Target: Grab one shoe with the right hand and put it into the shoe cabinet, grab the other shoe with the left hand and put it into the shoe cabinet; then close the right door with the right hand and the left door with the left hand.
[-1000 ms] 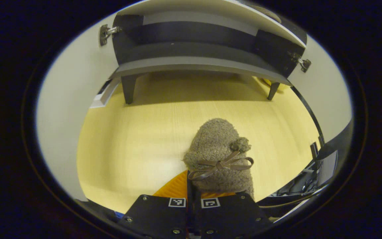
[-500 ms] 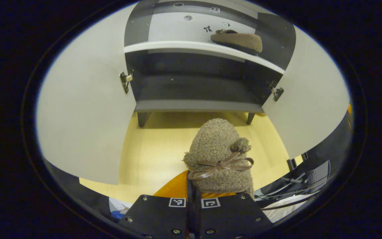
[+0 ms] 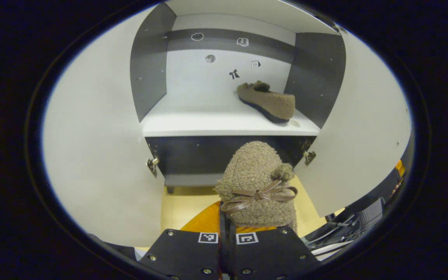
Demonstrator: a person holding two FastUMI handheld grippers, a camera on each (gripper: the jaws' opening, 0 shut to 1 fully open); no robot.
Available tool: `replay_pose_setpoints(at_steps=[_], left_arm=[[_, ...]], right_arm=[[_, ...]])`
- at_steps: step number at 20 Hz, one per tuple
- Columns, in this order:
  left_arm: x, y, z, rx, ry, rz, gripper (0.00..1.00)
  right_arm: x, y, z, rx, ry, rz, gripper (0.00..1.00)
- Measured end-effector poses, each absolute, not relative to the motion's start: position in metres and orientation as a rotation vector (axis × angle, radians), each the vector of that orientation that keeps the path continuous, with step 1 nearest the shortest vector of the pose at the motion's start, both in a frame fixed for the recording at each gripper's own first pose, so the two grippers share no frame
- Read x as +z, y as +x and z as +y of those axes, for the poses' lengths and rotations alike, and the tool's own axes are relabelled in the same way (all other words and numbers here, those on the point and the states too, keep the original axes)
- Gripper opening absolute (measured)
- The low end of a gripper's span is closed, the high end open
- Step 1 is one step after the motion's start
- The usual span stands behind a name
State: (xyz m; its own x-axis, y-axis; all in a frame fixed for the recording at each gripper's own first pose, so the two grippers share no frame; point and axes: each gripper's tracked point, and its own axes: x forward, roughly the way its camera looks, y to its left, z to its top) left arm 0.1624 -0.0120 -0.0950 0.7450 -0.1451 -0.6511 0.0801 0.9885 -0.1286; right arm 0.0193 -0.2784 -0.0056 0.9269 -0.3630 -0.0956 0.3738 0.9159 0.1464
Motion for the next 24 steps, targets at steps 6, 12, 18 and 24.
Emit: replay_pose_setpoints(at_steps=[6,12,18,24], left_arm=[[-0.037,0.251,0.011,-0.090,-0.094,0.597,0.02],[-0.002,0.335,0.032,-0.062,-0.086,0.498,0.02],[0.011,0.411,0.042,-0.033,-0.067,0.421,0.01],[-0.004,0.474,0.045,-0.018,-0.010,0.389,0.01]], right_arm=[[0.000,0.012,-0.288,-0.417,0.174,0.042,0.96],[0.006,-0.012,-0.305,-0.496,0.172,0.009,0.96],[-0.001,-0.053,-0.318,-0.603,0.151,0.007,0.92],[-0.006,-0.088,-0.327,-0.698,0.121,-0.001,0.92]])
